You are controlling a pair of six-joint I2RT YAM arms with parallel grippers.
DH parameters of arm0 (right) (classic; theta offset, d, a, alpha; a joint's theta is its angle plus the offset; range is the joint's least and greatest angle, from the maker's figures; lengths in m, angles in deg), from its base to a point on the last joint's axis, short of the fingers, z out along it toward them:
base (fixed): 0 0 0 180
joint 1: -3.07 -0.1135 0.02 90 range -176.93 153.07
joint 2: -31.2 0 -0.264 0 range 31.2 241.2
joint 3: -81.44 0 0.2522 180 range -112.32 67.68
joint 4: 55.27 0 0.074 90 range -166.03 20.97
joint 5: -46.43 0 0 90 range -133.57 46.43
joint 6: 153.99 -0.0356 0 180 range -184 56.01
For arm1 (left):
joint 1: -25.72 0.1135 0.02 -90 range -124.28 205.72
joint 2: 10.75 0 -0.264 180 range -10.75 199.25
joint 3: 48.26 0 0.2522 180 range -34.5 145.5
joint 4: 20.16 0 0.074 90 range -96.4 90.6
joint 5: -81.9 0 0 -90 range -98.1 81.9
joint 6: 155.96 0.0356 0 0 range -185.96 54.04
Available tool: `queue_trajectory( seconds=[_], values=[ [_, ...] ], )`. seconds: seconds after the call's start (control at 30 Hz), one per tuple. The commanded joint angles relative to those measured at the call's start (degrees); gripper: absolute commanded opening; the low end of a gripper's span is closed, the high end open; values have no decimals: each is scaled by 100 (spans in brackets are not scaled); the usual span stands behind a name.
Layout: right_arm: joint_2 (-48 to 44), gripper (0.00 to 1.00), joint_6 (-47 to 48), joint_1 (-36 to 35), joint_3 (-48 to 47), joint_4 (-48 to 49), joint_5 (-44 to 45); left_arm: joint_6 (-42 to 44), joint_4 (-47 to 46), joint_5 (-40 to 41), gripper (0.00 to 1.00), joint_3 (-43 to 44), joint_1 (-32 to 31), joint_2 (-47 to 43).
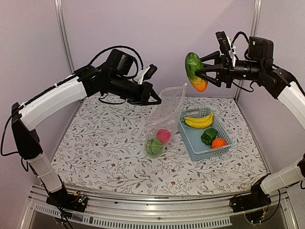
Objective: Place the food in the zip-top bag and seal the zipper
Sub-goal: Place the fake fruit in the zipper food storage bag.
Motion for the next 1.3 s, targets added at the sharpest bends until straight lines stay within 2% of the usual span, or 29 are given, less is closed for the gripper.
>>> queue_trajectory(
  seconds=[0.0, 0.43, 0.83, 1.1, 1.27],
  values=[
    [198, 37, -351, -118, 20, 495, -569, -467, 90, 32, 0, -15, -204, -98],
    [612, 33, -716, -328, 359, 1805, -873, -936, -192, -197, 0, -90, -288, -380],
    [989, 40, -602, -543, 867, 2681, -530, -1299, -555, -507, 0, -390, -288, -615],
    [1294, 46, -648, -754, 1056, 2857, -370, -1355, -720, -475, 0, -747, -289, -692],
    [1338, 50, -320, -845, 1249, 2773, -153, -1316, -718, -378, 0, -815, -286, -718]
  ],
)
